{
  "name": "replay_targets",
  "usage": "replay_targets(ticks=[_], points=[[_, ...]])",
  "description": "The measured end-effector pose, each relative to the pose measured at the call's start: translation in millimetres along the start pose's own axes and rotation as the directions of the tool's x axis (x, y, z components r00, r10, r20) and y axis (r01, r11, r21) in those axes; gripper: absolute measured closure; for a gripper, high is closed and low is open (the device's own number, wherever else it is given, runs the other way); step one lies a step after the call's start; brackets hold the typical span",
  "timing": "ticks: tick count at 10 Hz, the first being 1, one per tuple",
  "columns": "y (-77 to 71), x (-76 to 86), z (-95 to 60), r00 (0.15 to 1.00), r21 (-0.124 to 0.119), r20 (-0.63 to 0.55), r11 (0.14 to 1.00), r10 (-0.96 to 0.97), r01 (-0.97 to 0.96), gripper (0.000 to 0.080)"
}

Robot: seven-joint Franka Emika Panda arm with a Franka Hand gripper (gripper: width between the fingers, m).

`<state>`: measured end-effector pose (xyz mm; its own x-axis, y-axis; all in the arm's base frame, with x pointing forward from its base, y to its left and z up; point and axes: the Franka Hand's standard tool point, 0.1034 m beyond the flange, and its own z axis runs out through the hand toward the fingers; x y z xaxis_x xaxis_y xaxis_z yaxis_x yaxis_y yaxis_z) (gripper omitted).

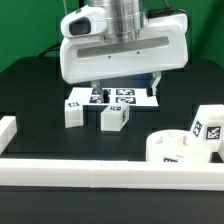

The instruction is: Assemble stool

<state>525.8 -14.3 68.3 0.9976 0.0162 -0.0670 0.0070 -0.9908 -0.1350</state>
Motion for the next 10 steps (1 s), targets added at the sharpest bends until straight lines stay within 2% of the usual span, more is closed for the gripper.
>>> replay_targets(ticks=[2,3,5,7,8,10], points=[[21.6,-20.1,10.1,0.988,0.017,0.079,0.991,0.131,-0.132,0.015],[29.5,-24.8,13.6,0.982,0.03,0.093,0.985,0.167,-0.17,0.015],[24.1,-22.4,12.5,0.984,0.029,0.093,0.987,0.152,-0.155,0.015],[24.7,-22.7,13.0,0.984,0.029,0.094,0.987,0.153,-0.156,0.015],[19.3,-32.0,13.8,0.966,0.056,0.208,0.985,0.15,-0.165,0.015],[28.6,-30.8,12.4,0.897,0.084,0.397,0.965,0.195,-0.247,0.015]])
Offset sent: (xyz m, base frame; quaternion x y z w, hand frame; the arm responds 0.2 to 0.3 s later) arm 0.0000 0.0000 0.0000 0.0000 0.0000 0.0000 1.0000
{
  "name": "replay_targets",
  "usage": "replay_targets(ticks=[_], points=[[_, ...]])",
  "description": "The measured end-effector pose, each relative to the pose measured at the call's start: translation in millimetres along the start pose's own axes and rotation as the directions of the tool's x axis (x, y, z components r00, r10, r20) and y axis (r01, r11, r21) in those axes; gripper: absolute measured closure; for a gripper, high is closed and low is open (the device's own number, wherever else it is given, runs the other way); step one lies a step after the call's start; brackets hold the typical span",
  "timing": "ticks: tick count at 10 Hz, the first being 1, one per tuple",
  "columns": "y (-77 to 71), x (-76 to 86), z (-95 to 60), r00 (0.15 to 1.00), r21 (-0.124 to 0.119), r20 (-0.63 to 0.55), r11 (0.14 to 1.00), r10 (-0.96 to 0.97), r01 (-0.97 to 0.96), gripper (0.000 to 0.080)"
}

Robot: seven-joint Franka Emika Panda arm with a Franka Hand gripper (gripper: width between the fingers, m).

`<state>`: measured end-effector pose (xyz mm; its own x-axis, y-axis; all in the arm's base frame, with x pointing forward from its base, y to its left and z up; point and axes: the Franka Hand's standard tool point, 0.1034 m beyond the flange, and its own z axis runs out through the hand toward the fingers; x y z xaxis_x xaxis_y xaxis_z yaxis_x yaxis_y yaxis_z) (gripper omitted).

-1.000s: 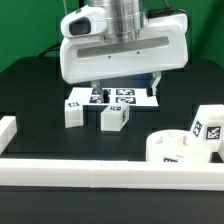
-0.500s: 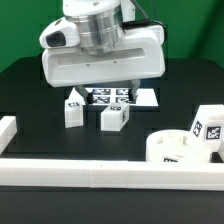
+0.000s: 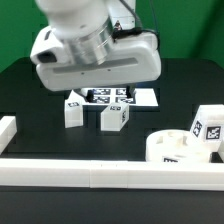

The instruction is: Assemble stool

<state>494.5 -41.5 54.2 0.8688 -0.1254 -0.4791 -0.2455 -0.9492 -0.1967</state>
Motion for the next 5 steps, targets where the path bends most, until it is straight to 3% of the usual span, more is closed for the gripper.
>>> replay_targets(ticks=[3,5], points=[[-4.8,-0.6,6.9,0.982,0.019,0.187,0.999,0.026,-0.03,0.015],[3.9,7.0,8.8,0.974,-0.007,0.201,0.994,0.105,-0.106,0.015]])
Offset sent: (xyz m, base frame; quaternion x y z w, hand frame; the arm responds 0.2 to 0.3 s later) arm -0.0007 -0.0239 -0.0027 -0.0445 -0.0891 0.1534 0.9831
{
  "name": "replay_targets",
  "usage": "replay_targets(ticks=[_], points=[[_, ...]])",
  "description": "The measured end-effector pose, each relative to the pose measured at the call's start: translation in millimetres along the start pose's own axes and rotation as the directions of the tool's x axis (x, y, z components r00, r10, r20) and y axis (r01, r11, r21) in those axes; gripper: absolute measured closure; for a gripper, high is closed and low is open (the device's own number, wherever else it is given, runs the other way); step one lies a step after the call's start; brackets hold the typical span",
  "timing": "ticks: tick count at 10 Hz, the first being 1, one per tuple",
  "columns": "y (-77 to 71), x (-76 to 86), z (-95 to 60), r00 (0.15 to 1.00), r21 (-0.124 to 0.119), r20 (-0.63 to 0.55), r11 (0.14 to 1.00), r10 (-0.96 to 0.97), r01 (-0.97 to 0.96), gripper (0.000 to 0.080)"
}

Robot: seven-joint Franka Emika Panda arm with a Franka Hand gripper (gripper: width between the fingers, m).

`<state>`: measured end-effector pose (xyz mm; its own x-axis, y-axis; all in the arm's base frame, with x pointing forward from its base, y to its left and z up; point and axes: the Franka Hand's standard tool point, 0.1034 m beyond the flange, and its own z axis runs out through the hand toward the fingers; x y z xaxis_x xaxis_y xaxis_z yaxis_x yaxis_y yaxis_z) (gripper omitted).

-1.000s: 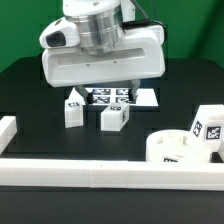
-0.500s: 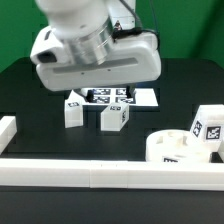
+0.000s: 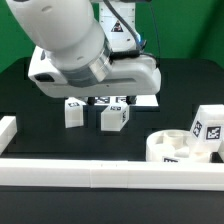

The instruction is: Assemble stool

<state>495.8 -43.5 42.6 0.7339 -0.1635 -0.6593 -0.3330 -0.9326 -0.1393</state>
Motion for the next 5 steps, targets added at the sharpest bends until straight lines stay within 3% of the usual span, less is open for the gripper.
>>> replay_targets(ticks=[4,5], points=[[1.2,2.7,-0.5,1.0,0.002,-0.006,1.0,-0.026,0.026,0.015],[3.3,-0.6,0.0,0.999,0.006,0.044,1.0,0.025,-0.026,0.015]])
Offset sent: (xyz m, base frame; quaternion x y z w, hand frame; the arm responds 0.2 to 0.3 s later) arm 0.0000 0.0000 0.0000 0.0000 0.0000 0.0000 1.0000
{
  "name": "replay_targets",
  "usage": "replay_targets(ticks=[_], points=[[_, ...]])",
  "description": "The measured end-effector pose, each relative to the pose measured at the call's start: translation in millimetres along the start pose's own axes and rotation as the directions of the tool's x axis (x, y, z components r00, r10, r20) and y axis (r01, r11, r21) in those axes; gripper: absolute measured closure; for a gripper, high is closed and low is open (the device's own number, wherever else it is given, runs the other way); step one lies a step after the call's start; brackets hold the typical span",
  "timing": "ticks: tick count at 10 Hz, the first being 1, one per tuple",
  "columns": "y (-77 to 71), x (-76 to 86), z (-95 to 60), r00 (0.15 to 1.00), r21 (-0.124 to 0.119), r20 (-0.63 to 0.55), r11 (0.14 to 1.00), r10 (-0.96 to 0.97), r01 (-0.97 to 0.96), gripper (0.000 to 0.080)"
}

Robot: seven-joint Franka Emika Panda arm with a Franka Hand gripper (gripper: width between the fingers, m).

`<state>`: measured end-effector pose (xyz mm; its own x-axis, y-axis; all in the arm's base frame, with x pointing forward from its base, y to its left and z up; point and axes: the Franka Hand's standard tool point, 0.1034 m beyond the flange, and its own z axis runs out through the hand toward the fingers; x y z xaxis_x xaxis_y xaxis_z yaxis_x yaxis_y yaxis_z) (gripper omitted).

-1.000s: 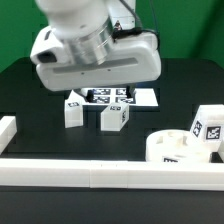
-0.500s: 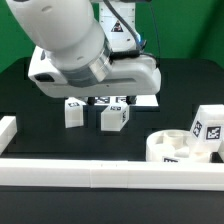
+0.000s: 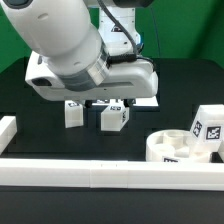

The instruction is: Assemble stool

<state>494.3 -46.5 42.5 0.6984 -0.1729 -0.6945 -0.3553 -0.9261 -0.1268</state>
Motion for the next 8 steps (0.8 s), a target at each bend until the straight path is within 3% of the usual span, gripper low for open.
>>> replay_targets(ticks=[2,5,8], points=[[3.3,16.4,-9.8,0.999,0.014,0.022,1.0,0.027,-0.027,0.015],[4.7,13.4,-3.1,0.998,0.014,0.056,0.999,0.03,-0.031,0.015],[-10.5,16.8,-1.9,0.999,-0.002,0.038,1.0,0.008,-0.008,0.015]])
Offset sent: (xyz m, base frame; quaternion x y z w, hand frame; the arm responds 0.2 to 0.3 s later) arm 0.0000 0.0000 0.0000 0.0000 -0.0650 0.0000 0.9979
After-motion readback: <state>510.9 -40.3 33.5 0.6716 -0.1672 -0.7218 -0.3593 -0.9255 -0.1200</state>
